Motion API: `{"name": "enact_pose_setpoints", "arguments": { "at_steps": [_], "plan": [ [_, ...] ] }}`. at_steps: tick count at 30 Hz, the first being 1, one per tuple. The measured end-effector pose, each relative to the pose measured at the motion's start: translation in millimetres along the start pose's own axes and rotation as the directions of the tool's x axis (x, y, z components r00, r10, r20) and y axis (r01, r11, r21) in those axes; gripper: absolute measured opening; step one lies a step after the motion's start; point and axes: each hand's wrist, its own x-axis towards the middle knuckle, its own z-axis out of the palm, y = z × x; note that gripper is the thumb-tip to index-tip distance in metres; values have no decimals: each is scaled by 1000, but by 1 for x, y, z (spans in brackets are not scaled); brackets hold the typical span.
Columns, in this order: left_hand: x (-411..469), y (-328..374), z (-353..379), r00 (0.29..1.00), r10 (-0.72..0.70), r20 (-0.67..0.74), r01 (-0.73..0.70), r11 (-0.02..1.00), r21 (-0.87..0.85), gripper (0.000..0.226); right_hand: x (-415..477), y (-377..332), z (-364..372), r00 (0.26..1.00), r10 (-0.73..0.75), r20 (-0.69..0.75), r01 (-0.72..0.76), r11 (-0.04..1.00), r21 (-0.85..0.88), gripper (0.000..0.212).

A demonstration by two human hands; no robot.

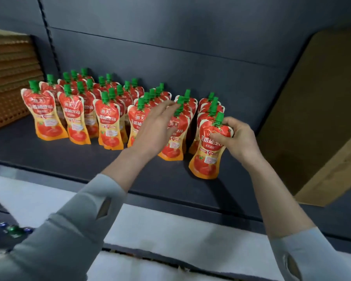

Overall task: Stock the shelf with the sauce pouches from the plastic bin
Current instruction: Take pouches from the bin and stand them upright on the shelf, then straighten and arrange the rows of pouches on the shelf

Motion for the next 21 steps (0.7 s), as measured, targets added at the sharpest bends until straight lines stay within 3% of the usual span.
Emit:
{"name": "enact_pose_setpoints", "arguments": {
  "at_steps": [6,10,14,21],
  "plan": [
    [31,-8,21,997,62,40,-66,990,122,68,28,15,5,998,-31,49,34,998,-57,29],
    [33,-14,28,997,75,11,-76,992,106,64,42,31,2,994,-29,106,42,992,-121,31],
    [35,-20,28,999,47,-27,-45,995,85,71,54,43,-3,989,45,139,-9,969,-249,50],
    [45,-28,21,997,72,19,-72,997,-11,56,61,44,7,993,48,103,-25,976,-215,48]
  ]
}}
